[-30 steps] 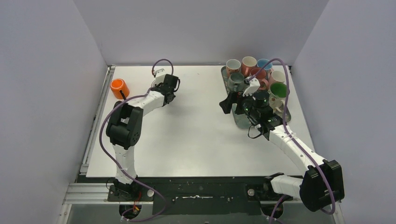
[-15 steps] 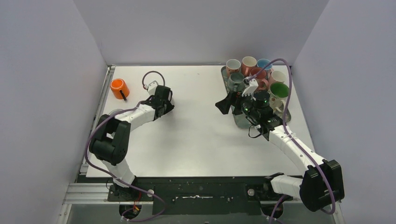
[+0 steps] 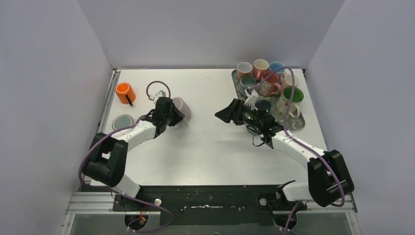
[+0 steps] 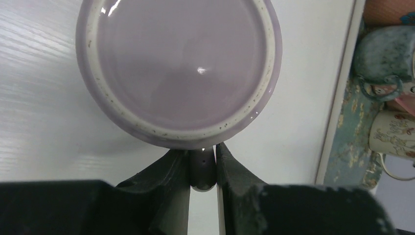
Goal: Turn the mug right side up
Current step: Turn over the cup at the center of the board.
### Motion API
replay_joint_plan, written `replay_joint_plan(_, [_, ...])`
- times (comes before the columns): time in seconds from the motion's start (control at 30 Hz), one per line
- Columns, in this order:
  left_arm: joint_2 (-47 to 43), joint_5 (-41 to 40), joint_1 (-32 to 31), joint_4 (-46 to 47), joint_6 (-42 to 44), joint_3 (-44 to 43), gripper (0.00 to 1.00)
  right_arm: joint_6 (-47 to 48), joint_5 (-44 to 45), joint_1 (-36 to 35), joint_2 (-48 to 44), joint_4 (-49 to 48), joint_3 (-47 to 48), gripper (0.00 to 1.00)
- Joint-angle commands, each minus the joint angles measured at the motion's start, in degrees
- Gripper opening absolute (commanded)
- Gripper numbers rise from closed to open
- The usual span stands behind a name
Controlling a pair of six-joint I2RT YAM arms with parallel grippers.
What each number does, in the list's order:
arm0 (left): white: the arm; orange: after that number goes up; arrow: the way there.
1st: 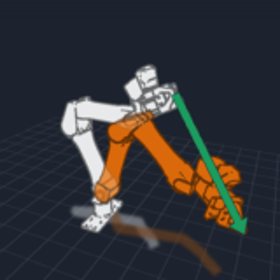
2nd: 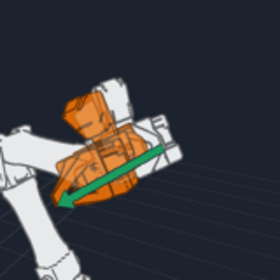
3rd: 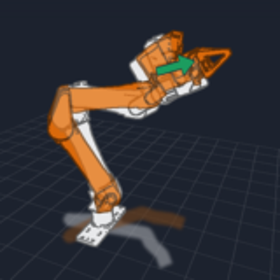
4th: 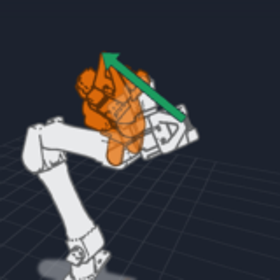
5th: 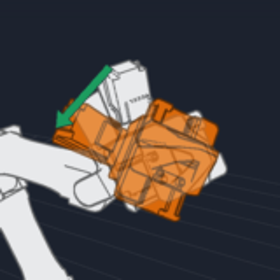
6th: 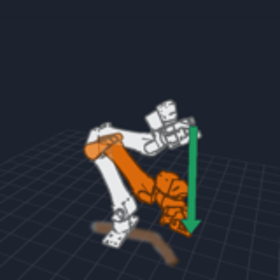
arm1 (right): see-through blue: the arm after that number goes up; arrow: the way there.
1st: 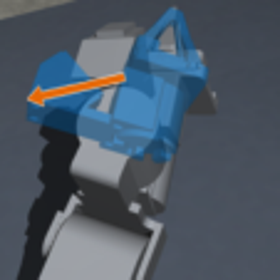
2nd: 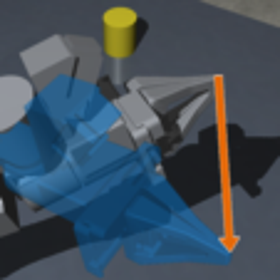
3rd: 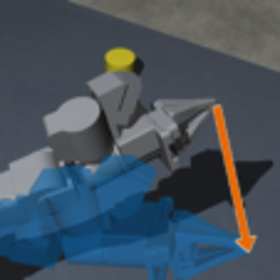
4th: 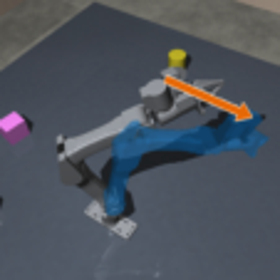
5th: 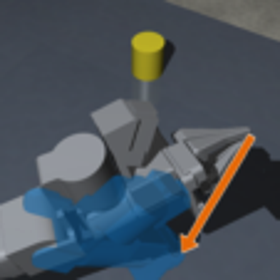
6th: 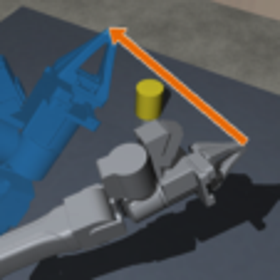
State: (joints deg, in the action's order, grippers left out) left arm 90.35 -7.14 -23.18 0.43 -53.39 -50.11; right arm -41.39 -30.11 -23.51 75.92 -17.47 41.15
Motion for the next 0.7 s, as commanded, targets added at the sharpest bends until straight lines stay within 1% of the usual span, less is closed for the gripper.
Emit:
replay_joint_plan(0.0, [-5.4,7.0,0.0,13.0,-0.3,1.3,0.0,-6.0,-3.2,-0.8,1.7,-11.1,-0.7,0.83])
replay_joint_plan(0.1, [-6.9,10.7,-0.2,15.6,-0.5,1.9,0.0,-8.9,-4.9,-0.8,3.6,-14.4,-0.5,0.77])
replay_joint_plan(0.17, [-8.2,12.7,-0.4,18.0,-1.7,2.7,0.0,-12.0,-6.1,-0.8,4.9,-18.3,-1.0,0.7])
replay_joint_plan(0.23, [-9.7,14.1,-0.7,20.4,-2.8,3.7,0.0,-15.7,-7.1,-0.9,6.2,-22.9,-1.8,0.64])
replay_joint_plan(0.33, [-11.5,14.8,-1.6,22.5,-4.3,4.7,0.0,-20.5,-7.5,-1.2,8.2,-28.9,-3.0,0.58])
replay_joint_plan(0.57, [-14.3,15.6,-3.3,30.6,-10.5,7.7,0.0,-34.0,-6.2,-1.6,12.3,-44.8,-7.7,0.53])
replay_joint_plan(0.67, [-15.1,14.9,-4.5,32.3,-11.3,7.4,0.0,-37.7,-3.8,-3.3,13.6,-47.4,-8.5,0.55])
